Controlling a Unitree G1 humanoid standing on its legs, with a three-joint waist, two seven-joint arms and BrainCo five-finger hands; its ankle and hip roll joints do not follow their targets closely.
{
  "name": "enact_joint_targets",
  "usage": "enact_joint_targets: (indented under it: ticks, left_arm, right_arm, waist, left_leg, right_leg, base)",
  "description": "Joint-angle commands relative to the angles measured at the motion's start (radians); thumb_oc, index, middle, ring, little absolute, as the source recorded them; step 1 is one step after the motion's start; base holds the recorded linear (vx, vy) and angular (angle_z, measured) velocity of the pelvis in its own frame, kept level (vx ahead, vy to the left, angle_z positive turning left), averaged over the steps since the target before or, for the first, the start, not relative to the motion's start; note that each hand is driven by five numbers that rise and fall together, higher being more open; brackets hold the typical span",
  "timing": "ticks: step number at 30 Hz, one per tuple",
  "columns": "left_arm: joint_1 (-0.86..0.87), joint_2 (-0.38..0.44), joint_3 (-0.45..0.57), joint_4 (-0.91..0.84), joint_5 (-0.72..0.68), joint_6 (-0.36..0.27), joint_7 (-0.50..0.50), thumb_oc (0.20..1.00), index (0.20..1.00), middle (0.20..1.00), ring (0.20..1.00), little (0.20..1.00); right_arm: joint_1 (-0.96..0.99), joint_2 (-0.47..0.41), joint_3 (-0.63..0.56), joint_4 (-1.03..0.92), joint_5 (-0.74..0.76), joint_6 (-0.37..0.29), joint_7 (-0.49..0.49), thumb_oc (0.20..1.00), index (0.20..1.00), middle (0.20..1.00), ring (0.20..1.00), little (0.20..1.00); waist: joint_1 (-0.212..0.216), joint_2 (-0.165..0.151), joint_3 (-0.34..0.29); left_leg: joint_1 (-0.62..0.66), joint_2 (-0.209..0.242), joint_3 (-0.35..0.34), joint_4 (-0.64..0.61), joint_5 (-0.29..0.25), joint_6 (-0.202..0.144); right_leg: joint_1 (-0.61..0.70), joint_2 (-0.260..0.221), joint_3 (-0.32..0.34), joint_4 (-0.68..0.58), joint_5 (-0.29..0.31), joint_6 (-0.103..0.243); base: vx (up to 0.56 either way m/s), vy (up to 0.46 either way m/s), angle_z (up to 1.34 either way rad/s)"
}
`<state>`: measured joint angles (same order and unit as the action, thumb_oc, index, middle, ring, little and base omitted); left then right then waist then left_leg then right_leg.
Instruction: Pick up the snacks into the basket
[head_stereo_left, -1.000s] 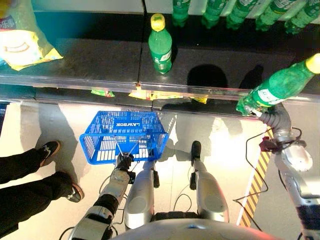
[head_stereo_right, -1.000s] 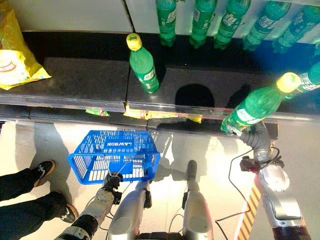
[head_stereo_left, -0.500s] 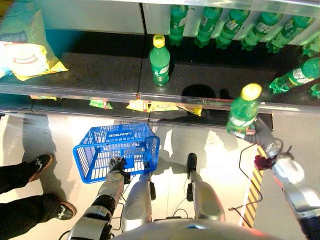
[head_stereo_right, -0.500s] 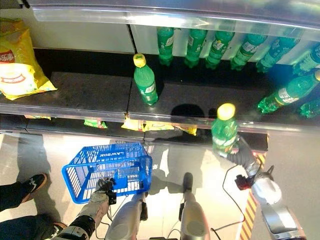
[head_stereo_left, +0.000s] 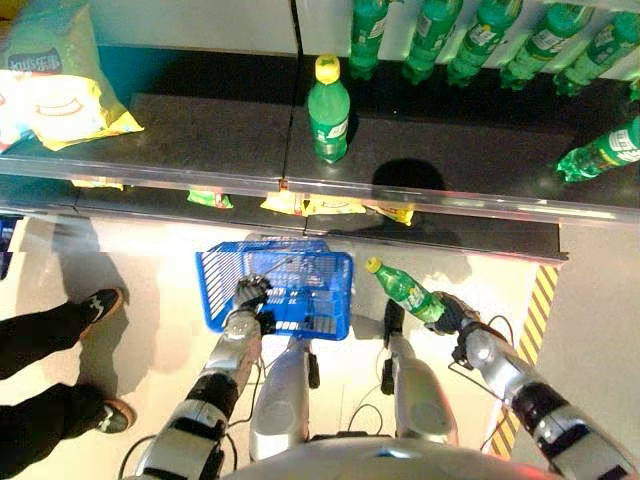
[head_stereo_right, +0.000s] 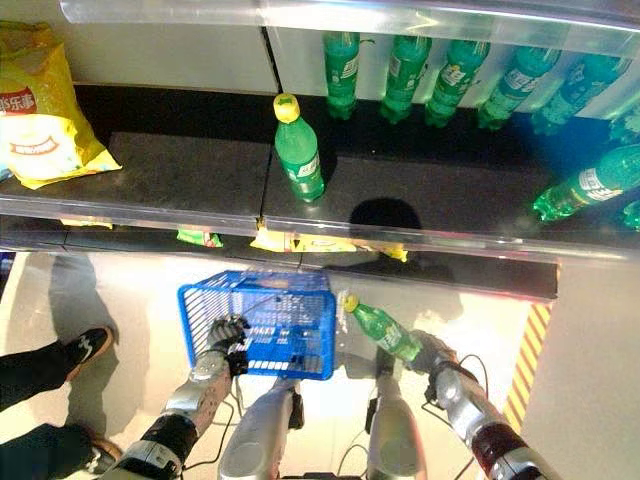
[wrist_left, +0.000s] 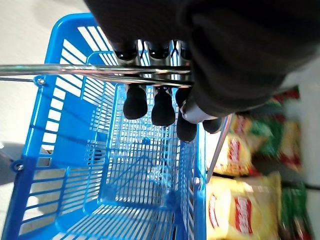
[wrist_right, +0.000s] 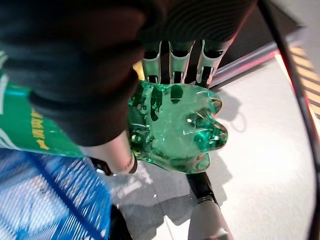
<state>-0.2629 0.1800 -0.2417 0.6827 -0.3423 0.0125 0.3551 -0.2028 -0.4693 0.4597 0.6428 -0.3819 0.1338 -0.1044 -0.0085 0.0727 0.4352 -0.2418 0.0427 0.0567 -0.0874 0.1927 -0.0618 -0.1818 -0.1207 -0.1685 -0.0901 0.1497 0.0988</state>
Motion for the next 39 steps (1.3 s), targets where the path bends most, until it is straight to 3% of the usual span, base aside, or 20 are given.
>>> enact_joint_targets:
  ticks: [1,8,11,20,29,32,37,38,39]
  left_arm:
    - [-0.101,0.012,-0.049,-0.050,0.038,-0.045,0.005,0.200,0.200,0.200,0.200,0.200]
    - [-0.151,-0.022,-0.184,-0.107,0.065,-0.033,-0.030,0.200,0.200,0.200,0.200,0.200]
    - [-0.194,-0.077,-0.276,-0.096,0.036,-0.034,-0.022,0.200,0.200,0.200,0.200,0.200]
    - [-0.321,-0.148,-0.379,-0.126,0.030,-0.051,0.032,0.200,0.200,0.200,0.200,0.200]
    - [-0.353,-0.189,-0.407,-0.176,0.001,-0.071,0.080,0.200,0.200,0.200,0.200,0.200]
    - [-0.329,-0.193,-0.436,-0.271,-0.038,-0.090,0.090,0.200,0.200,0.200,0.200,0.200]
    - [-0.314,-0.181,-0.473,-0.387,-0.059,-0.098,0.069,0.200,0.200,0.200,0.200,0.200]
    - [-0.321,-0.176,-0.469,-0.405,-0.059,-0.098,0.063,0.200,0.200,0.200,0.200,0.200]
    - [-0.325,-0.179,-0.466,-0.410,-0.062,-0.099,0.062,0.200,0.200,0.200,0.200,0.200]
  right_arm:
    - [-0.091,0.026,0.064,0.020,-0.028,-0.019,-0.040,0.200,0.200,0.200,0.200,0.200]
    - [-0.257,0.117,0.167,0.197,-0.016,-0.006,-0.074,0.200,0.200,0.200,0.200,0.200]
    - [-0.383,0.212,0.230,0.330,0.020,0.002,-0.116,0.200,0.200,0.200,0.200,0.200]
    - [-0.552,0.346,0.278,0.505,0.111,-0.007,-0.163,0.200,0.200,0.200,0.200,0.200]
    - [-0.592,0.398,0.248,0.550,0.217,-0.023,-0.198,0.200,0.200,0.200,0.200,0.200]
    - [-0.647,0.400,0.165,0.624,0.302,-0.028,-0.249,0.200,0.200,0.200,0.200,0.200]
    - [-0.717,0.353,0.148,0.670,0.262,-0.025,-0.322,0.200,0.200,0.200,0.200,0.200]
    - [-0.724,0.348,0.149,0.673,0.255,-0.025,-0.316,1.000,1.000,1.000,1.000,1.000]
    - [-0.726,0.344,0.154,0.690,0.242,-0.019,-0.301,1.000,1.000,1.000,1.000,1.000]
  waist:
    - [0.023,-0.050,-0.018]
    - [0.038,-0.036,0.005]
    - [0.055,-0.023,0.033]
    - [0.081,-0.003,0.085]
    - [0.095,0.012,0.085]
    - [0.122,0.045,0.085]
    - [0.168,0.097,0.085]
    - [0.173,0.104,0.085]
    - [0.178,0.108,0.085]
  left_leg:
    - [-0.009,-0.068,0.005,0.000,-0.039,-0.012]
    - [-0.026,-0.072,-0.003,0.000,-0.031,-0.012]
    - [-0.047,-0.069,-0.008,0.000,-0.020,-0.015]
    - [-0.095,-0.065,-0.022,0.000,0.002,-0.023]
    - [-0.146,-0.068,-0.029,0.000,0.009,-0.025]
    - [-0.183,-0.076,-0.034,0.000,0.015,-0.024]
    - [-0.243,-0.087,-0.043,0.000,0.025,-0.026]
    - [-0.255,-0.089,-0.044,0.000,0.028,-0.026]
    - [-0.262,-0.090,-0.045,0.000,0.031,-0.029]
  right_leg:
    - [-0.120,-0.014,0.035,0.153,-0.030,0.031]
    - [-0.136,-0.011,0.032,0.154,-0.026,0.028]
    - [-0.157,-0.010,0.026,0.158,-0.023,0.024]
    - [-0.204,-0.010,0.005,0.172,-0.022,0.017]
    - [-0.252,-0.016,-0.005,0.172,-0.016,0.018]
    - [-0.287,-0.023,-0.012,0.172,-0.013,0.019]
    - [-0.340,-0.034,-0.027,0.172,-0.008,0.024]
    - [-0.350,-0.036,-0.030,0.174,-0.006,0.025]
    - [-0.355,-0.039,-0.033,0.173,-0.005,0.026]
  base:
    - [-0.01,-0.001,0.06]
    - [0.00,0.000,0.01]
    - [-0.01,-0.007,0.00]
    - [-0.02,-0.024,0.08]
    - [0.00,-0.003,0.02]
    - [0.00,0.000,0.00]
    - [-0.02,0.005,0.12]
    - [-0.02,0.006,0.08]
    - [-0.02,-0.005,0.06]
